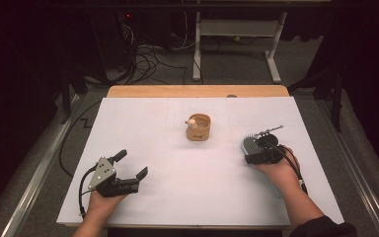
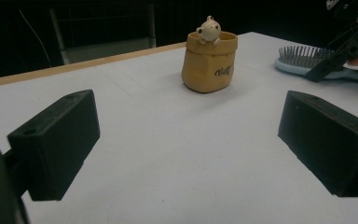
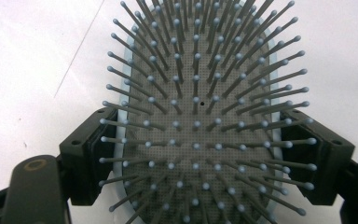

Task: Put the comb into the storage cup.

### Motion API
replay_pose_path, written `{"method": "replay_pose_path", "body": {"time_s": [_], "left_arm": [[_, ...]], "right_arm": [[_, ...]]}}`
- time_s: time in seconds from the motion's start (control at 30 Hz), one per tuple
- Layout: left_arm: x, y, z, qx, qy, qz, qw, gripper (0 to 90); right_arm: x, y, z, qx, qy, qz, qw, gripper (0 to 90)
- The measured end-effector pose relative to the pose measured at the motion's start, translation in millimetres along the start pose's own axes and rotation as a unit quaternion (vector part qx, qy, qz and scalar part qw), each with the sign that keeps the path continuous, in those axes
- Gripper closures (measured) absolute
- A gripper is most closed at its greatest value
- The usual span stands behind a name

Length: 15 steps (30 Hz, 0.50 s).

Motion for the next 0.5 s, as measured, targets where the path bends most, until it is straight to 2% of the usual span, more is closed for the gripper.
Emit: {"method": "replay_pose_path", "body": {"time_s": [0.23, 0.33, 0.5], "left_arm": [[0.4, 0.1, 0.7, 0.001, 0.001, 0.0, 1.0, 6.1], [0.4, 0.1, 0.7, 0.002, 0.001, 0.0, 1.0, 6.1], [0.8, -0.5, 1.2, 0.002, 0.002, 0.0, 1.0, 6.1]], "right_arm": [[-1.5, 0.2, -1.3, 0.007, -0.007, -0.013, 0.9999, 20.7], [-4.0, -1.2, -5.8, 0.011, -0.022, -0.017, 0.9995, 20.8], [-5.1, -1.2, -11.8, 0.011, -0.033, -0.019, 0.9992, 20.8]]}}
Point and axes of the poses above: each handheld gripper's, and its own axes: z roughly forward along the jaws, x roughly out of its underside, y roughly to its left, the point moved 8 cm from there along z, roughly forward along the jaws, and after that the axes turned 14 degrees about -z, right-handed, at the moved point
